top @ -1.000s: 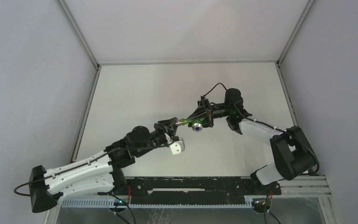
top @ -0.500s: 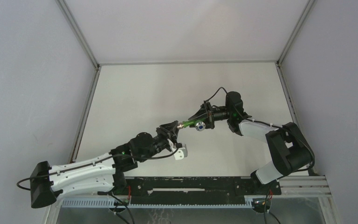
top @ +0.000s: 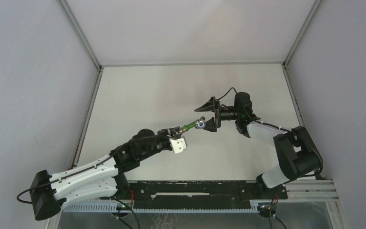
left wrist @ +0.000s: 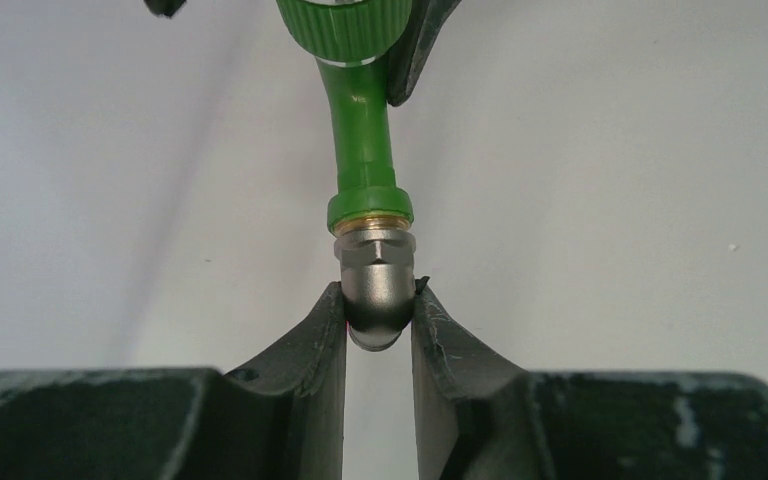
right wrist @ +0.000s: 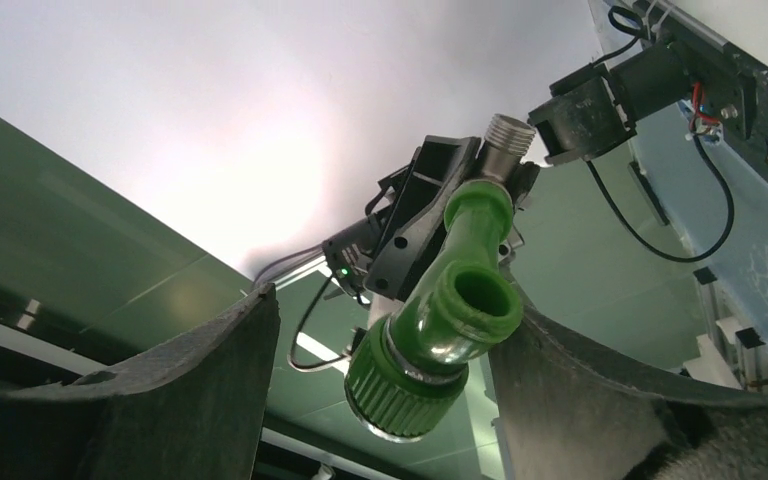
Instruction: Install the water faucets
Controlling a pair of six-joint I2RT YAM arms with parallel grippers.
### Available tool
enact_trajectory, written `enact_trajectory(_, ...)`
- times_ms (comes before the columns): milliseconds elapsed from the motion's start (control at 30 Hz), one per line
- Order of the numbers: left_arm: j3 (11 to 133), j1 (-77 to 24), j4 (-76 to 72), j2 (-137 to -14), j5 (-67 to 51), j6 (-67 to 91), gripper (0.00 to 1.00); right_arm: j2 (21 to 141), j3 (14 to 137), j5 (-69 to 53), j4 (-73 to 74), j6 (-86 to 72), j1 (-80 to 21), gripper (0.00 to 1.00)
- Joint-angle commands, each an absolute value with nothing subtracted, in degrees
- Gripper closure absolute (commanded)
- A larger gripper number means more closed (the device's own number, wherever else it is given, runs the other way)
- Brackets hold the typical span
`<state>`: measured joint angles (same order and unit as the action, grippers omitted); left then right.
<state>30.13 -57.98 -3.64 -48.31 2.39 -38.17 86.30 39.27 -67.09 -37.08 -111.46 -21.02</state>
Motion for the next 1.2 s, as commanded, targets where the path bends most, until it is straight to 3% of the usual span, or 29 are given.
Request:
enact_trajectory(0,35.1,-54.6,-1.2,-47.7,-6.1,-28.5,1.0,82.7,40.4,-65.6,-35.7,-109.0,-20.2,0.17)
enact_trajectory(267,35.7,-49.5,-2.3,-46.6,-10.8,-20.7,1.0,80.1,41.6,-66.1,-25.3,-100.7,-19.5,0.02)
enact_trajectory(433,37.2,-45.6,-2.0,-47.2,-15.1,-14.9,1.0,78.8,42.5,-66.8,-21.3,-96.3,-19.2,0.01)
enact_trajectory(700,39.0,-41.9,-0.9,-47.8,-18.6,-9.2,1.0,72.9,51.2,-66.9,4.7,-73.2,-17.7,0.01)
enact_trajectory(800,39.8,-41.0,-0.5,-47.5,-18.8,-7.2,1.0,70.5,55.2,-67.4,10.5,-62.2,-16.4,0.09)
enact_trajectory(900,41.4,-40.3,2.3,-47.4,-19.2,-5.7,1.0,66.0,57.4,-64.7,15.2,-50.3,-13.4,0.1)
enact_trajectory(1033,44.1,-37.9,4.5,-47.4,-24.8,-1.2,1.0,58.1,55.4,-58.0,14.9,-34.6,-11.2,0.1)
enact_trajectory(1167,47.0,-34.8,5.4,-48.5,-33.6,5.6,1.0,47.6,45.9,-53.4,0.0,-24.4,-12.2,0.03)
